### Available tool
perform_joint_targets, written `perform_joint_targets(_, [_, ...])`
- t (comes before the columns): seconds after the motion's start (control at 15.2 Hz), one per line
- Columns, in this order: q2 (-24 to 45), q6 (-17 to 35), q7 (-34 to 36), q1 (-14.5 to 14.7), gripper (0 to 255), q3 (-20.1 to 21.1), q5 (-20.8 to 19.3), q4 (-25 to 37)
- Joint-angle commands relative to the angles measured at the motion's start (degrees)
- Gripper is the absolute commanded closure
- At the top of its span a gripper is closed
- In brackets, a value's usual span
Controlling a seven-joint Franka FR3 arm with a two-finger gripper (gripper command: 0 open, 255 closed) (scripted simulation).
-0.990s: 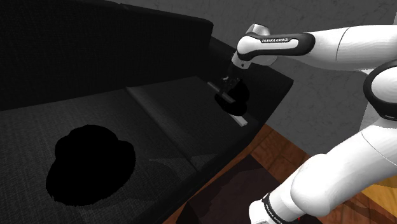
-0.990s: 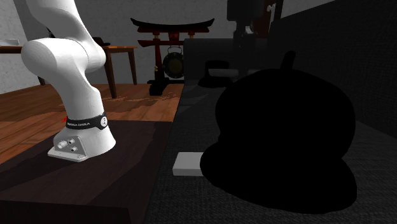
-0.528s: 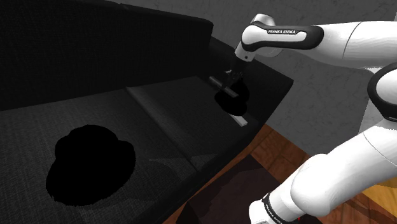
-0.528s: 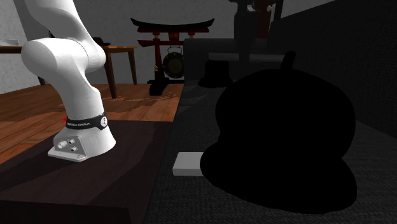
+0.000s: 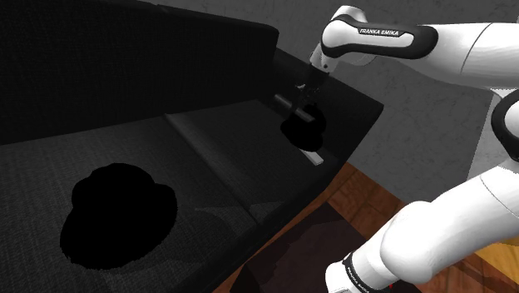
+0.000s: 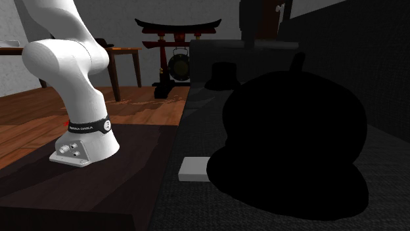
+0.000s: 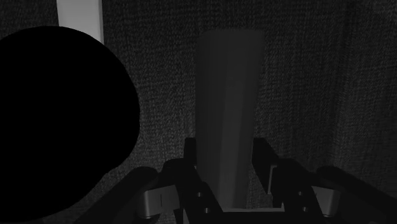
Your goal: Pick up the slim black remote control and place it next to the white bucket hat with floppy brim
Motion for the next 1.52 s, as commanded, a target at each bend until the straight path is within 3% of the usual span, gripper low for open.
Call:
perform_joint_targets(0.0, [-2.2, 0.1, 2.4, 0.9, 255, 1.4, -0.2, -2.1])
perform_joint_targets(0.73, [-13.2, 1.4, 17.0, 6.2, 255, 11.3, 1.1, -13.2])
perform_joint_targets(1.45, [-17.4, 2.1, 32.1, 12.1, 255, 22.6, 5.3, -16.5])
